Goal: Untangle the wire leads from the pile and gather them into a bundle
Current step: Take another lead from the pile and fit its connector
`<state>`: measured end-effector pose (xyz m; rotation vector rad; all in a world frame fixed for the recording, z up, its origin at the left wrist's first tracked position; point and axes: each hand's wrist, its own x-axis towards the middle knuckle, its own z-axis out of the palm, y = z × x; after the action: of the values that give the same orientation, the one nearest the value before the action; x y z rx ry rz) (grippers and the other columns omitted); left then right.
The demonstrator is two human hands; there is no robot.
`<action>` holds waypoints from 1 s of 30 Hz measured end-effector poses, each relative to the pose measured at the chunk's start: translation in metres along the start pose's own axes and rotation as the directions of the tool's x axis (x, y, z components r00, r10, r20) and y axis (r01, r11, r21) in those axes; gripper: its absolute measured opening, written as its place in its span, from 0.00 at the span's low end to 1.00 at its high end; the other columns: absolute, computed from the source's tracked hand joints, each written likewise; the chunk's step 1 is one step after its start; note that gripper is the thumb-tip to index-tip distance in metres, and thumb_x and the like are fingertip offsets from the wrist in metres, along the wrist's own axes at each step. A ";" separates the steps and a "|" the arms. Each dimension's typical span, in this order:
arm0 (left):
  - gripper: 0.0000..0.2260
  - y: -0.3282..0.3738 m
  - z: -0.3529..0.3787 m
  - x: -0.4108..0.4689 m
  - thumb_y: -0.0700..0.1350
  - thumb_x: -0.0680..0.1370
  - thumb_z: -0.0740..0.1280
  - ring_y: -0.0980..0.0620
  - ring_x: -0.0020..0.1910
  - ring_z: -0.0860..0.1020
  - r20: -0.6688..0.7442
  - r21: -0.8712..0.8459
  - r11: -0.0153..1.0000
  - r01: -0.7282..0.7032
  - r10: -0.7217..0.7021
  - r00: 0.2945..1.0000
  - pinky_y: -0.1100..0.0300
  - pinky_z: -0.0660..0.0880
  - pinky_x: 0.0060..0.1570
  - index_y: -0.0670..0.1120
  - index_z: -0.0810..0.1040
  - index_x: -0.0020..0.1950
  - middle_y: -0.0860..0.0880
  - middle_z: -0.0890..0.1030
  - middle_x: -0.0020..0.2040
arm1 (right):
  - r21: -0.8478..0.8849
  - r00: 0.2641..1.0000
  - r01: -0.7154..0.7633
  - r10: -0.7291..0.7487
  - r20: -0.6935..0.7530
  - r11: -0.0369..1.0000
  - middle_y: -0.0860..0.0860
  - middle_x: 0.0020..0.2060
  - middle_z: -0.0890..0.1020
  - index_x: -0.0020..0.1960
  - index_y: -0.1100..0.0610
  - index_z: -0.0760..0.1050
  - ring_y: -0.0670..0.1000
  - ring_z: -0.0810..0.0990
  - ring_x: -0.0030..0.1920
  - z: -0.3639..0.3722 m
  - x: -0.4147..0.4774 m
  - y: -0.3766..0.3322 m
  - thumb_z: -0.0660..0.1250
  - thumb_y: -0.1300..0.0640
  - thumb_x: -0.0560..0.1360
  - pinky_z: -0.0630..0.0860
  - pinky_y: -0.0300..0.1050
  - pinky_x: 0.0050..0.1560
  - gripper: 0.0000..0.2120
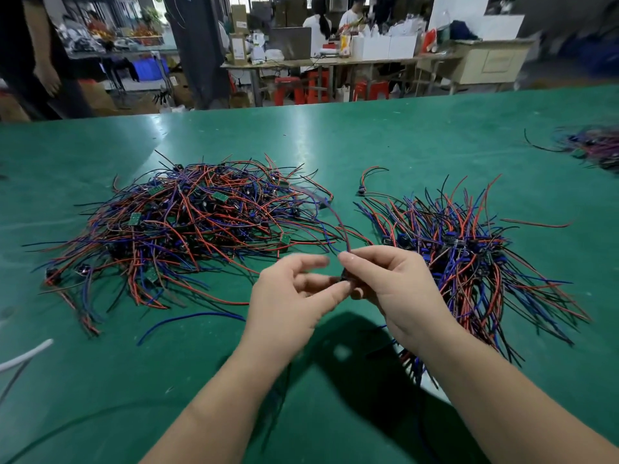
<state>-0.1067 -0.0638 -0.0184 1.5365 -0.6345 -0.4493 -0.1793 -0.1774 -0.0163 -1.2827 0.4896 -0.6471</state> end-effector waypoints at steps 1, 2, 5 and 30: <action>0.15 -0.001 0.000 0.001 0.35 0.68 0.75 0.58 0.30 0.79 0.056 -0.052 0.996 0.077 -0.075 0.996 0.66 0.77 0.33 0.40 0.78 0.52 0.49 0.84 0.34 | -0.040 1.000 -0.005 0.005 -0.013 0.999 0.51 0.25 0.77 0.35 0.60 0.80 0.47 0.72 0.27 0.000 0.001 0.002 0.71 0.65 0.71 0.70 0.36 0.26 0.06; 0.12 -0.001 0.000 0.002 0.33 0.68 0.74 0.57 0.29 0.79 0.113 -0.092 0.986 0.136 -0.125 0.986 0.66 0.77 0.32 0.38 0.79 0.50 0.49 0.83 0.32 | -0.077 1.000 -0.008 0.006 -0.027 0.997 0.51 0.25 0.77 0.35 0.59 0.80 0.46 0.72 0.27 0.000 0.001 0.002 0.72 0.64 0.71 0.69 0.35 0.26 0.07; 0.08 0.000 -0.003 0.000 0.33 0.69 0.74 0.57 0.30 0.79 0.260 -0.057 0.973 0.224 -0.202 0.944 0.67 0.75 0.32 0.40 0.80 0.46 0.48 0.83 0.33 | -0.003 0.994 -0.033 0.033 -0.100 0.999 0.51 0.26 0.77 0.36 0.61 0.79 0.44 0.71 0.25 -0.007 0.008 -0.006 0.71 0.64 0.71 0.66 0.33 0.24 0.05; 0.12 0.010 -0.007 0.003 0.45 0.60 0.79 0.59 0.31 0.75 -0.143 -0.312 0.931 -0.190 0.152 0.978 0.68 0.72 0.36 0.49 0.78 0.37 0.56 0.79 0.31 | 0.016 0.896 -0.228 0.204 0.396 0.973 0.53 0.34 0.82 0.44 0.57 0.82 0.47 0.79 0.30 -0.009 -0.002 -0.015 0.75 0.64 0.59 0.74 0.34 0.30 0.14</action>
<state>-0.1010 -0.0607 -0.0082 1.1743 -0.5664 -0.3101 -0.1895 -0.1852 -0.0036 -1.2380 0.2711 -0.2050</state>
